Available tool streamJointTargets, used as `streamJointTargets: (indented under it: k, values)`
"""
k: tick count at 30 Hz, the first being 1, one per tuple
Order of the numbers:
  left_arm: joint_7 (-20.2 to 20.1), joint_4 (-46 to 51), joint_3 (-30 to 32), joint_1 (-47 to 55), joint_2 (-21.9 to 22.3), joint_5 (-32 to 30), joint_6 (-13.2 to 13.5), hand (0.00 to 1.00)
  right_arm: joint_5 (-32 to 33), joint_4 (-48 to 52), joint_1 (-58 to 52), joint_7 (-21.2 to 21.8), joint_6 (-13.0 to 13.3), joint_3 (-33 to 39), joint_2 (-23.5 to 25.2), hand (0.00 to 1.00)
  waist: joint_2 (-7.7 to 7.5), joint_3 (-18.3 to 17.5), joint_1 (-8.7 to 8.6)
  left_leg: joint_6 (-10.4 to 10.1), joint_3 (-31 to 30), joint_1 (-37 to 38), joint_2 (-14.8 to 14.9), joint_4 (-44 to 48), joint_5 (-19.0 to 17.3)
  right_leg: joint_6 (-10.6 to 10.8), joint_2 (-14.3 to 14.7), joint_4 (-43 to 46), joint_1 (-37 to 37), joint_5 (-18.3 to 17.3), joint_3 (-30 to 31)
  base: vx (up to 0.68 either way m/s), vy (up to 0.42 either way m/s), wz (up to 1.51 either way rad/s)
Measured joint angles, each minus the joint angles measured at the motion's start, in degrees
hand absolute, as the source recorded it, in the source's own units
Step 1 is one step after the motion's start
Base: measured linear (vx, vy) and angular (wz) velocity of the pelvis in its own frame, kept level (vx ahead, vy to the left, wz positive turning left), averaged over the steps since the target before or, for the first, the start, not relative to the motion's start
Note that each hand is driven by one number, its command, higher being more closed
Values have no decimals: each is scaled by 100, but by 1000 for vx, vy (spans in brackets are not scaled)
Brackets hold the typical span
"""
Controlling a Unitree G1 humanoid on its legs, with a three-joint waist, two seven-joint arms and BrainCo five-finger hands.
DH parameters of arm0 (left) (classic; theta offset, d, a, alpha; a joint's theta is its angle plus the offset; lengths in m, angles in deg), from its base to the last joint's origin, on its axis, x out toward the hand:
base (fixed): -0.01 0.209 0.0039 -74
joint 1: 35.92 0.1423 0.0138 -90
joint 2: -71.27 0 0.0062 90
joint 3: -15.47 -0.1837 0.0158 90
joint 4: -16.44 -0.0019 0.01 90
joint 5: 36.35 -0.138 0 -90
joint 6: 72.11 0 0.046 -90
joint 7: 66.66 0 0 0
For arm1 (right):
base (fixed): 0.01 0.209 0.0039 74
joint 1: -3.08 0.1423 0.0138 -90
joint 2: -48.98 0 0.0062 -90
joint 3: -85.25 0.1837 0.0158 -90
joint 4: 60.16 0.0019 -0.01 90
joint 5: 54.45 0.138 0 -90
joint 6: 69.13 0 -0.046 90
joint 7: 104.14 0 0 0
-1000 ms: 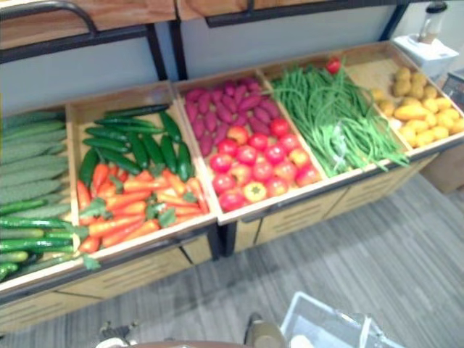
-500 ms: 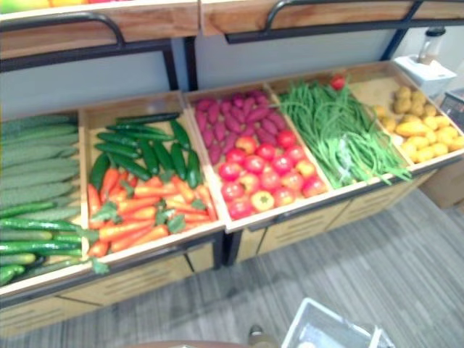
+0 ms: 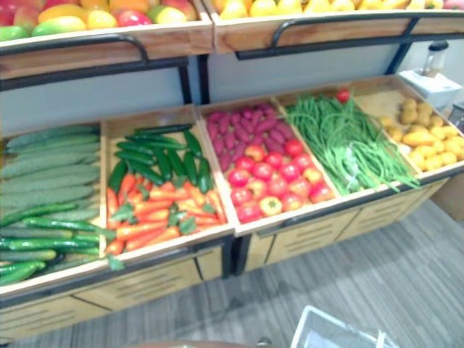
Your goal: Pick vegetable in the basket
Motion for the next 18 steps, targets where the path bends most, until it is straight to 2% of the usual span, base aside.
streamJointTargets:
  k: [2, 3, 5, 6, 9, 14, 16, 17, 18]
  values:
    - [-328, 279, -591, 118, -504, -289, 280, 0, 0, 29, 4, 42, 0, 1, -73, 100, 50, -11, -17, 3, 49, 1, -2, -1, -7, 2, 8, 1, -34, 8, 57, 4, -2, -22]
    - [-627, 499, -1254, 162, -993, -482, 669, 0, -3, 89, 4, 66, 1, 3, -137, 100, 67, -1, -36, 10, 122, 5, -8, -1, -19, 5, 16, 2, -77, 27, 138, 13, 4, -25]
    - [-878, 629, -1804, 163, -1295, -641, 1085, 0, -6, 146, 52, 78, 38, 20, -208, 100, 128, 37, -70, 22, 228, 64, -15, 0, -39, 7, 40, -9, -93, 70, 266, 18, 13, -35]
    - [-1080, 628, -2190, 167, -1376, -639, 1403, 0, -12, 154, 103, 112, 57, 25, -288, 100, 187, 35, -178, 18, 324, 115, -14, 5, -67, 7, 58, -9, -93, 70, 349, 17, 14, -36]
    - [-1494, 580, -2613, 137, -1377, -533, 1692, 0, -17, 163, 132, 198, 59, 87, -335, 100, 215, 52, -215, -3, 507, 167, 6, 7, -106, -5, 124, -1, -184, 90, 551, 16, 3, -35]
    - [-1992, -55, -3275, 41, -1377, -303, 1760, 0, -72, 163, 167, 202, 39, 198, -335, 100, 202, 186, -213, -6, 638, 167, -4, 7, -129, 3, 136, 19, -269, 103, 671, 1, -4, -14]
    - [-2210, -296, -3355, 29, -1377, -287, 1763, 0, -102, 202, 217, 204, 37, 167, -335, 100, 254, 260, -201, 0, 647, 178, -14, 6, -133, -2, 124, 42, -279, 111, 679, -5, -5, -9]
    - [-2296, -467, -3404, 7, -1377, -279, 1752, 0, -102, 274, 212, 205, 28, 119, -334, 100, 194, 339, -208, 8, 658, 179, -20, 7, -137, -1, 120, 42, -289, 112, 682, 0, 0, 0]
    - [-2379, -627, -3462, -33, -1376, -184, 1732, 0, -104, 357, 206, 205, 23, 102, -334, 100, 248, 334, -206, 14, 659, 181, -26, 5, -141, 0, 112, 38, -287, 111, 680, 0, 0, 0]
